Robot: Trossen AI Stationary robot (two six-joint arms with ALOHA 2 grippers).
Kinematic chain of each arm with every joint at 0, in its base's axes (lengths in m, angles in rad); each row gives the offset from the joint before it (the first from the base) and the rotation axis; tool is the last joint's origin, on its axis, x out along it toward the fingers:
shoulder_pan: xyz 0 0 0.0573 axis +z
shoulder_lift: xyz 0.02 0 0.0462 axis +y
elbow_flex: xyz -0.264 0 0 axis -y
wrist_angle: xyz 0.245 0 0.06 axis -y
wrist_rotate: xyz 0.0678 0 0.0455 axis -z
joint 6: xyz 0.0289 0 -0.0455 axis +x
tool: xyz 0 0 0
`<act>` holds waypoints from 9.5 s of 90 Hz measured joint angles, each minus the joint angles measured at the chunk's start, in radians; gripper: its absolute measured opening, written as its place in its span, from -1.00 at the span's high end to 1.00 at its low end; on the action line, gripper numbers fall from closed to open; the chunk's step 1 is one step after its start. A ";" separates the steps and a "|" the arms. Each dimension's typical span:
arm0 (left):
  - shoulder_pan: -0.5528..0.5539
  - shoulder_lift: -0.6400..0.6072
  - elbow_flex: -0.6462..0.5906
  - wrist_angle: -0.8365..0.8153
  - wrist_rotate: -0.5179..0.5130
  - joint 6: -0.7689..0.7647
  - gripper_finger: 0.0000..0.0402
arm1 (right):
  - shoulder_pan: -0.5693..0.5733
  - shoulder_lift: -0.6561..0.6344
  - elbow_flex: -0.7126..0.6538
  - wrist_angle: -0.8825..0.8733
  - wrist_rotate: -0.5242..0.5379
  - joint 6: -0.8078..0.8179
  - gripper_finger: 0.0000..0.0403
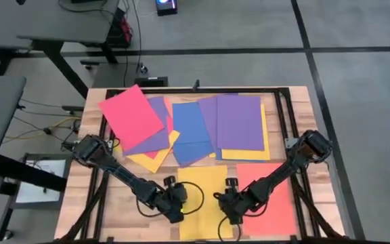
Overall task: Organize paper
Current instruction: Put the yellow paper to the bottom center of the table, then stack the yellow paper on top of the yellow paper
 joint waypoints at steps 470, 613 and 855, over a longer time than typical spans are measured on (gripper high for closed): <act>0.013 -0.185 -0.260 0.162 -0.095 0.145 0.41 | -0.070 -0.095 -0.045 -0.772 0.425 0.585 0.69; 0.023 -0.185 -0.260 0.162 -0.103 0.186 0.41 | -0.324 -0.094 -0.190 -0.438 0.419 0.226 0.13; 0.106 -0.363 0.096 -0.446 -0.054 0.275 0.41 | -0.186 0.111 0.402 -0.068 -0.293 0.046 1.00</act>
